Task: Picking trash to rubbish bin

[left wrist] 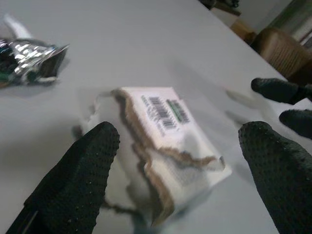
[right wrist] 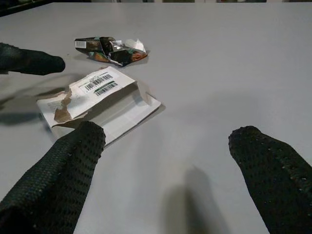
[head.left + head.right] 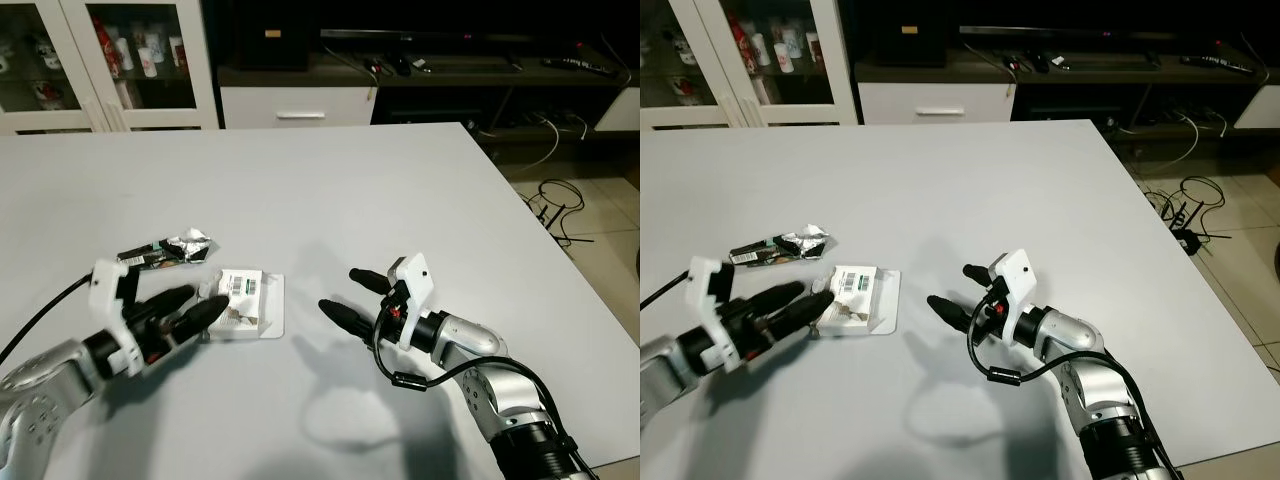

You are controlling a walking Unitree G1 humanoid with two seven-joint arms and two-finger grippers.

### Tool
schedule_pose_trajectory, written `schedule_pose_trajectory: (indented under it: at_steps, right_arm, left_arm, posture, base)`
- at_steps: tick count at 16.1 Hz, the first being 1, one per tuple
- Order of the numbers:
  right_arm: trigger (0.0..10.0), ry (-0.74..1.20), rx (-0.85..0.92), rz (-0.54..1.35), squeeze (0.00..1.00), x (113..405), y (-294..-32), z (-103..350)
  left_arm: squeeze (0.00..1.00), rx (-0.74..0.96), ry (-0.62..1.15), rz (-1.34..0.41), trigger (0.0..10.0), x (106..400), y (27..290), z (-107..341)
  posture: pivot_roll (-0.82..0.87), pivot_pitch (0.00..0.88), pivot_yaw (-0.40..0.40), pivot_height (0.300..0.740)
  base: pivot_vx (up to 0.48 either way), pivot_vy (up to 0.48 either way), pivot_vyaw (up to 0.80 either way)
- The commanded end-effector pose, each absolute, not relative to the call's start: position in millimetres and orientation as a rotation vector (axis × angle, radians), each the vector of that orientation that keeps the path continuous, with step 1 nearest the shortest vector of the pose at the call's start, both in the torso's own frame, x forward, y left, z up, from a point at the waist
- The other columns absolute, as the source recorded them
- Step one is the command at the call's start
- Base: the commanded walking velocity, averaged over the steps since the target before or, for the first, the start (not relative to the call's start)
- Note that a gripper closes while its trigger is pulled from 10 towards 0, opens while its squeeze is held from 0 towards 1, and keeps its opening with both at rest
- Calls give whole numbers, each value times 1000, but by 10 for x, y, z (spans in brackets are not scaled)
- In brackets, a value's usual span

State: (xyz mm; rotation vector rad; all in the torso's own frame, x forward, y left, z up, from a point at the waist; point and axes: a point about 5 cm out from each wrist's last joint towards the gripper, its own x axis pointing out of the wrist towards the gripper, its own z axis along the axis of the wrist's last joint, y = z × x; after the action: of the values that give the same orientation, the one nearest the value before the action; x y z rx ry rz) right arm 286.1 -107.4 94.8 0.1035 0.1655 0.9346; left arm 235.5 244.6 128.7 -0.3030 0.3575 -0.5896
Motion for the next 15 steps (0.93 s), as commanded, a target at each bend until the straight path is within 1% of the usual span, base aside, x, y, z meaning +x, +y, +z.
schedule_pose_trajectory:
  at_steps: [1,4,7,12,15]
  right_arm:
    - [10000,164,105,929,0,2865,-1095,960]
    - [10000,162,109,929,0,2867,-1087,959]
    - [10000,165,111,933,0,2857,-1079,953]
    - [10000,163,108,928,0,2853,-1093,964]
    - [10000,160,109,923,0,2847,-1099,968]
  left_arm:
    - [0,-288,374,-593,10000,2314,2447,1305]
    - [0,-285,397,-594,10000,2274,2443,1273]
    - [0,-297,405,-607,10000,2293,2370,1231]
    - [0,-303,404,-651,10000,2498,2106,1188]
    - [0,-292,415,-641,10000,2523,2085,1166]
  posture:
    - [32,71,-52,740]
    - [36,73,-54,740]
    - [28,72,-51,740]
    - [17,71,-49,740]
    - [15,72,-46,740]
  base:
    - [0,0,0]
    - [0,0,0]
    - [0,0,0]
    - [0,0,0]
    - [0,0,0]
